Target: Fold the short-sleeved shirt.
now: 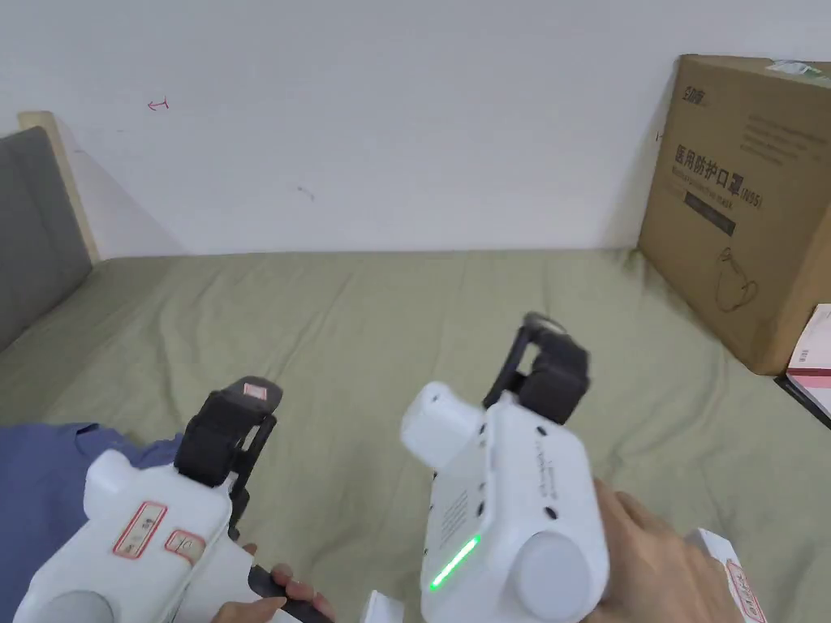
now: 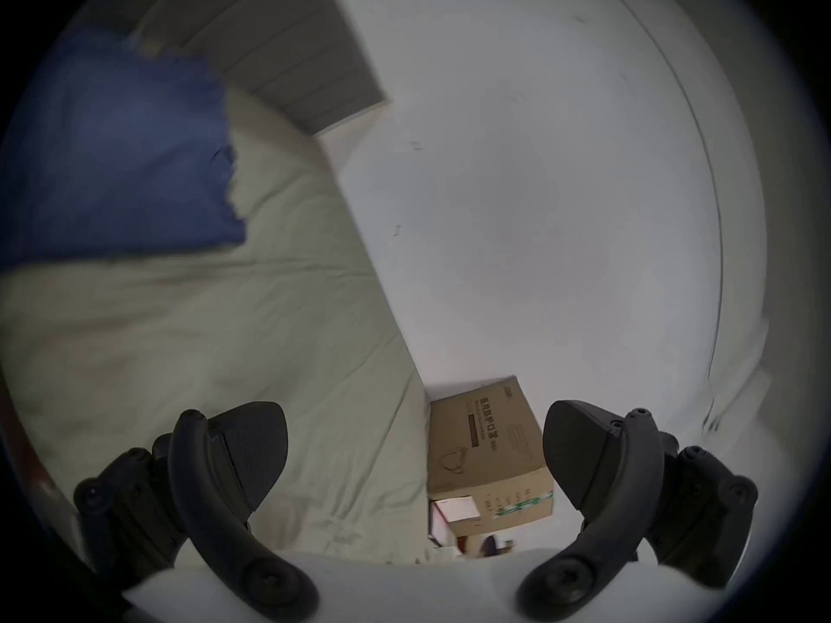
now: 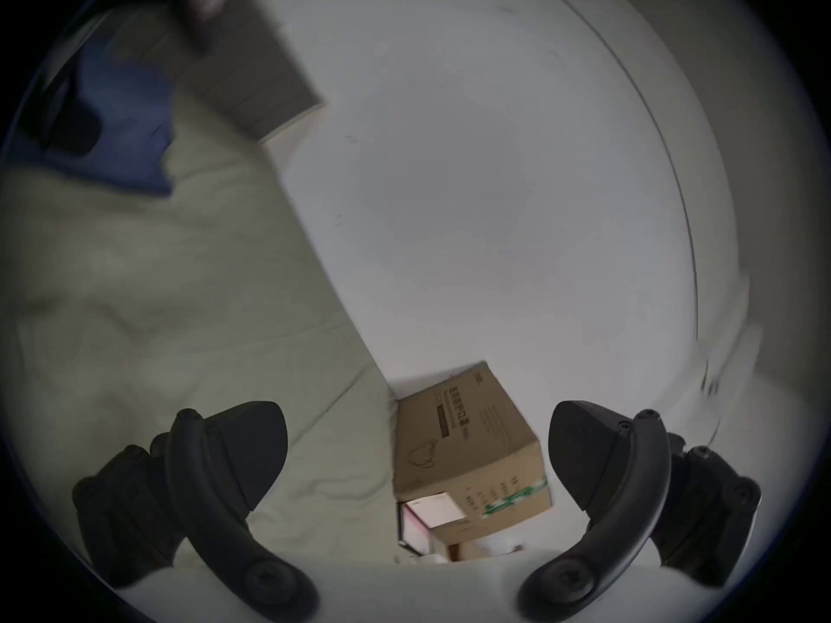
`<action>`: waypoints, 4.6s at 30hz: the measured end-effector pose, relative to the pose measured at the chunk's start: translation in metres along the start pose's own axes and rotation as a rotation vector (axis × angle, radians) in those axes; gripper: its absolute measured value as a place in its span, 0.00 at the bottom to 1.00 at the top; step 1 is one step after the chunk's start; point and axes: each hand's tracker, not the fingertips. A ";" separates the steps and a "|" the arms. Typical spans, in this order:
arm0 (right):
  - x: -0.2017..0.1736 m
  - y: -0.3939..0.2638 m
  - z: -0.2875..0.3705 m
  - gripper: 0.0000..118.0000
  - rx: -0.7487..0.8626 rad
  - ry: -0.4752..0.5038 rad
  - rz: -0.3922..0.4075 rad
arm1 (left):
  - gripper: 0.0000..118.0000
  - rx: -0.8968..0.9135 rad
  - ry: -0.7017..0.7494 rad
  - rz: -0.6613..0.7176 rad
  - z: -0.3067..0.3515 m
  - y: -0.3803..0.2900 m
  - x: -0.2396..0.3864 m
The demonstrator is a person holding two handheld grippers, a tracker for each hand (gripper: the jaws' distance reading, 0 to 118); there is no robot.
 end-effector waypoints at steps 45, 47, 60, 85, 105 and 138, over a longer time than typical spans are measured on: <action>0.062 -0.064 0.003 0.00 -0.099 0.072 -1.117 | 0.00 0.051 0.147 -1.267 0.014 -0.052 0.100; 0.061 -0.063 0.003 0.00 -0.105 0.063 -1.108 | 0.00 0.059 0.155 -1.276 0.014 -0.051 0.100; 0.045 0.022 -0.010 0.00 0.091 0.373 -1.159 | 0.00 0.265 0.405 -1.184 0.067 0.033 0.090; -0.016 0.089 -0.028 0.00 0.063 0.609 -1.103 | 0.00 0.006 0.762 -0.929 0.020 0.168 -0.030; -0.087 0.090 -0.092 0.00 -0.150 0.705 -1.010 | 0.85 -0.402 1.038 -0.762 -0.148 0.229 -0.194; 0.072 -0.070 -0.056 0.00 -0.273 0.204 -1.216 | 0.05 -0.809 -0.167 -0.738 -0.163 -0.053 0.114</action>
